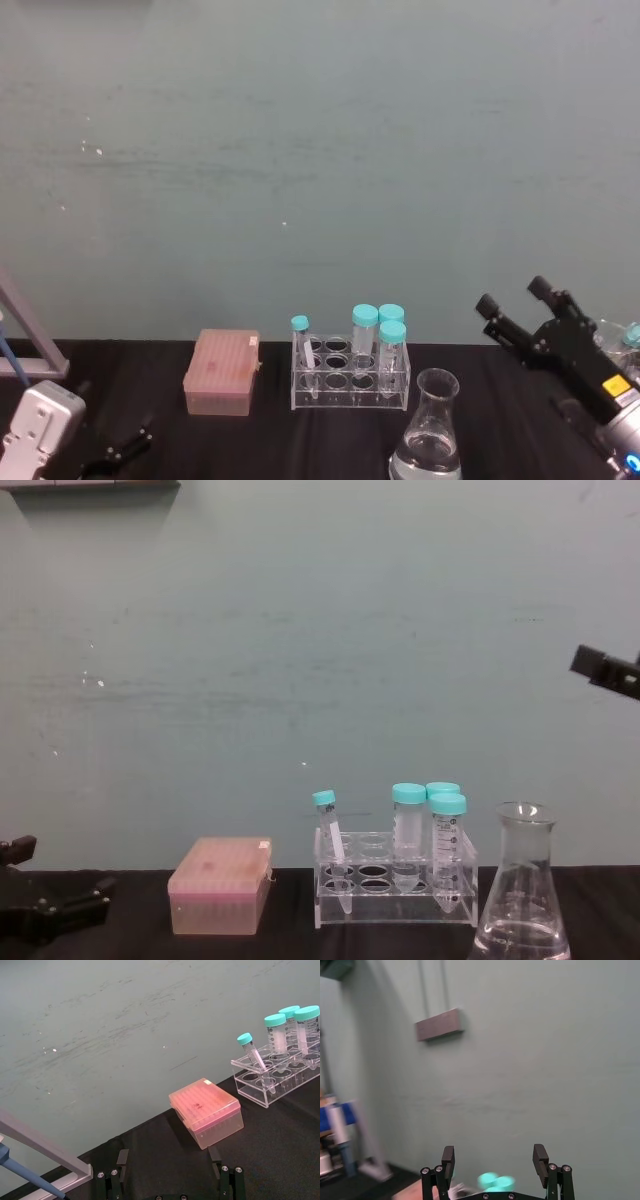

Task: Pick up the beaker with the right gripper, shake it three times, and then put it down.

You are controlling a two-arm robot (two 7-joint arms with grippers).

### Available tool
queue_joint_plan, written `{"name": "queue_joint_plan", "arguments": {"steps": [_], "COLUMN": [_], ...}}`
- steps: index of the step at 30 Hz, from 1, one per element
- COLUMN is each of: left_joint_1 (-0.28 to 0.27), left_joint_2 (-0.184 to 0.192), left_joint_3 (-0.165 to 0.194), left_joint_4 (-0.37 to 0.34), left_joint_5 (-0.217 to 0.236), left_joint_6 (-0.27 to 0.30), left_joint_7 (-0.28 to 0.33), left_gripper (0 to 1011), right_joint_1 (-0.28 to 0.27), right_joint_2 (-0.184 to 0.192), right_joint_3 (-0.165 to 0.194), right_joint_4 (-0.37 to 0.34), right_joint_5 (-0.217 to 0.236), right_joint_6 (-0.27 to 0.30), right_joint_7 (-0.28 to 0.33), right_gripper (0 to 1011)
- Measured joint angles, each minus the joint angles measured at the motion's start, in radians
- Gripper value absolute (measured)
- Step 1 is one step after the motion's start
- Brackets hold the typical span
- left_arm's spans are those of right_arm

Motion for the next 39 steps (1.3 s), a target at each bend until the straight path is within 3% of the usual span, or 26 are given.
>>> {"name": "queue_joint_plan", "arguments": {"steps": [3,8,13,24,39], "left_joint_1": [0.0,0.0,0.0,0.0,0.0], "left_joint_2": [0.0,0.0,0.0,0.0,0.0], "left_joint_3": [0.0,0.0,0.0,0.0,0.0], "left_joint_4": [0.0,0.0,0.0,0.0,0.0], "left_joint_5": [0.0,0.0,0.0,0.0,0.0], "left_joint_6": [0.0,0.0,0.0,0.0,0.0], "left_joint_7": [0.0,0.0,0.0,0.0,0.0], "left_gripper": [1000,1000,1000,1000,1000], "right_joint_1": [-0.005,-0.017,-0.035,-0.049,-0.005], "right_joint_2": [0.01,0.022,0.025,0.003,-0.042], "right_joint_3": [-0.011,-0.034,-0.054,-0.058,-0.081], "right_joint_4": [-0.016,-0.032,-0.036,-0.016,0.042], "right_joint_5": [0.02,0.005,-0.026,-0.067,-0.123], "right_joint_6": [0.046,0.1,0.15,0.204,0.266], "right_joint_7": [0.047,0.074,0.073,0.047,0.023], "right_gripper": [1000,1000,1000,1000,1000]}}
